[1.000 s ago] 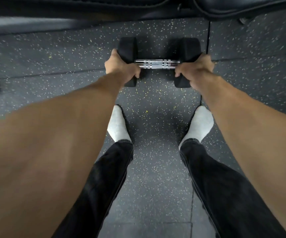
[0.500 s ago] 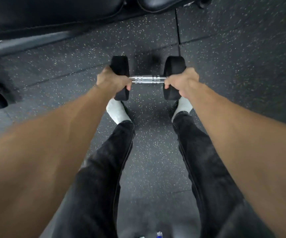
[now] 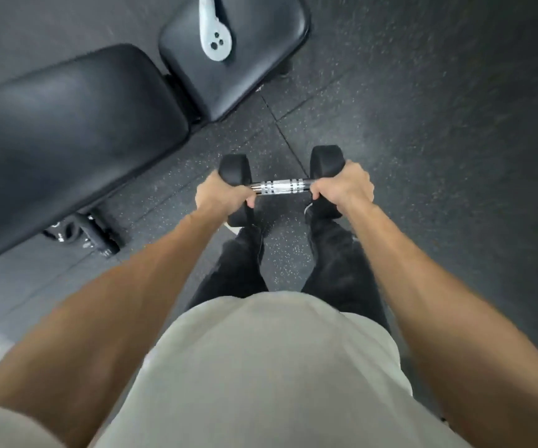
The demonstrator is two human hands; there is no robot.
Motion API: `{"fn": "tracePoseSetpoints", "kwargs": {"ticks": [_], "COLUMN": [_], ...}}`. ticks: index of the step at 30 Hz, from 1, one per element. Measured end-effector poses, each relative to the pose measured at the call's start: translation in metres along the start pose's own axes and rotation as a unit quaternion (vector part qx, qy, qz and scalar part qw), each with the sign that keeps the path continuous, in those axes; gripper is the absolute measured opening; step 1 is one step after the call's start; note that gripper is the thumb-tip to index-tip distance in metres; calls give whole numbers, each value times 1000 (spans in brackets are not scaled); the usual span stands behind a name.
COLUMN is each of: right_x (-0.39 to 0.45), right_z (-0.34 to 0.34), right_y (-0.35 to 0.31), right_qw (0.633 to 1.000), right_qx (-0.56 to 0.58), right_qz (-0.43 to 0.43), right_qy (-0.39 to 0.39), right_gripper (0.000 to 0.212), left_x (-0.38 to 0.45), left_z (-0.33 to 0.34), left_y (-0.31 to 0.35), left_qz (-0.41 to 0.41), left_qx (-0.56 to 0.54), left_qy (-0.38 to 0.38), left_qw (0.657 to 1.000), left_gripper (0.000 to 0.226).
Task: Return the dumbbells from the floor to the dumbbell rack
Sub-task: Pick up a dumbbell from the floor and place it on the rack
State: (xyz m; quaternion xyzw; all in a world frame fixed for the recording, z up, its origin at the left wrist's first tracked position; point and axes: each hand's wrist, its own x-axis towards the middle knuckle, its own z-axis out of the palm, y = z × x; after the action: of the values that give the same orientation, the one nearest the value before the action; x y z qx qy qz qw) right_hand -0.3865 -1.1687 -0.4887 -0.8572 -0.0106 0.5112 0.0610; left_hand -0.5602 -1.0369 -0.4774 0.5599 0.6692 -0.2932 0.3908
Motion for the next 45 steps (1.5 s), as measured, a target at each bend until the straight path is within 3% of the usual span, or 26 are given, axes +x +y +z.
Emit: {"fn": "tracePoseSetpoints", "kwargs": {"ticks": [6, 10, 15, 25, 28, 40, 45], "right_x": [10, 39, 81, 183, 216, 343, 397], "right_z": [-125, -221, -341, -565, -629, -894, -998], "right_y": [19, 19, 7, 2, 2, -10, -21], "right_qw": [994, 987, 981, 941, 929, 891, 862], "right_qx": [102, 149, 174, 292, 324, 401, 443], "right_qz": [45, 59, 82, 141, 156, 197, 218], "right_qy": [-1, -9, 31, 92, 90, 86, 114], "right_gripper": [53, 34, 35, 48, 40, 49, 46], "left_x": [-53, -73, -78, -93, -103, -135, -147], "left_z": [0, 9, 15, 54, 71, 132, 159], "left_y": [146, 253, 401, 709, 798, 1132, 1270], "left_qz": [71, 131, 164, 273, 282, 304, 344], "left_qx": [59, 93, 159, 238, 280, 371, 412], "left_qy": [11, 25, -21, -42, -43, -55, -43], "left_qw": [996, 987, 973, 931, 917, 876, 842], "left_gripper": [67, 81, 57, 53, 52, 62, 59]}}
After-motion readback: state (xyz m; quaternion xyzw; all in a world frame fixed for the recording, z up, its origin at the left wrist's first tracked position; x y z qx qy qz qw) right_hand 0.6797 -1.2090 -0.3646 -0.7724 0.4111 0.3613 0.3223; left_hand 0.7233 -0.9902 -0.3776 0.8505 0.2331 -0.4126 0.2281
